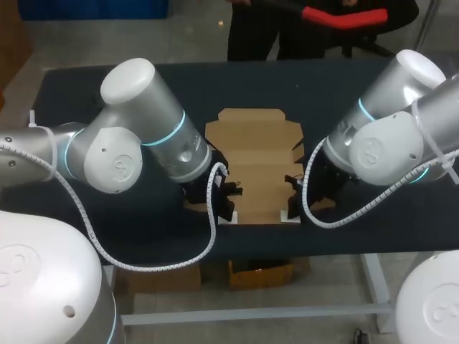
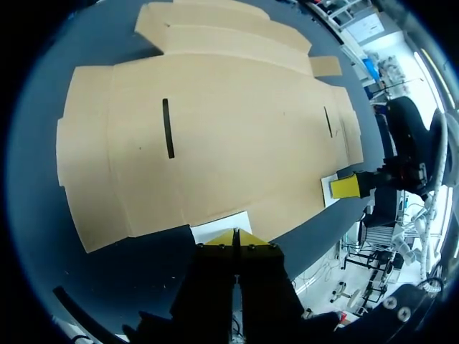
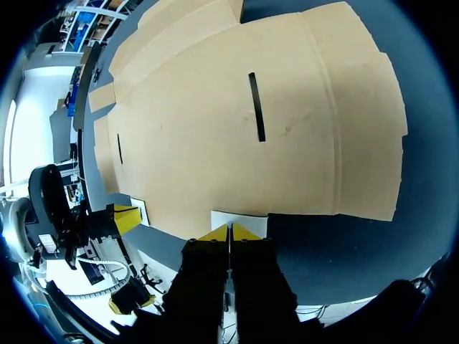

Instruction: Assemble the packaging by folding the flat box into shape, placing the metal phone stand inside, and closing the box properly

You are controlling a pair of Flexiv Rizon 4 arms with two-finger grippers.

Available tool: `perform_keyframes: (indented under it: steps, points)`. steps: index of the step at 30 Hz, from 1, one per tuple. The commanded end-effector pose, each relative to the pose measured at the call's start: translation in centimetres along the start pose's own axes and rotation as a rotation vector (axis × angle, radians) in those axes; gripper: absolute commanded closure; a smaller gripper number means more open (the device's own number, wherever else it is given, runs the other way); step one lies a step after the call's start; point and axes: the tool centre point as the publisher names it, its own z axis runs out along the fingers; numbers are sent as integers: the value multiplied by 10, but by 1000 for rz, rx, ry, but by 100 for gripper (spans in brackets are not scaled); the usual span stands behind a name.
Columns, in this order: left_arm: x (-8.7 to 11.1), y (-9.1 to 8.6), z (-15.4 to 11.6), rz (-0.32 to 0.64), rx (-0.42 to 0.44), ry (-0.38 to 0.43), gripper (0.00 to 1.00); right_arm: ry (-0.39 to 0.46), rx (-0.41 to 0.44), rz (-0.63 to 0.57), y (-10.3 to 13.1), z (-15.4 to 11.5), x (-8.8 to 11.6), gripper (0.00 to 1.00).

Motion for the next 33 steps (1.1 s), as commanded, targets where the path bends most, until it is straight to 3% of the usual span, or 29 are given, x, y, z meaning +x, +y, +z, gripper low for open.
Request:
perform_keyframes:
  steps: [1,15,33]
  points:
    - [1,-3,9,-2,-1,-8,100,-11,-4,2,-2,6,-2,100]
    - [-1,-2,11,-18,2,-27,100,-19,-11,5,0,8,-4,100]
    - [-3,-7,-39,-20,88,-73,100,34,-126,-26,-2,-40,-5,100]
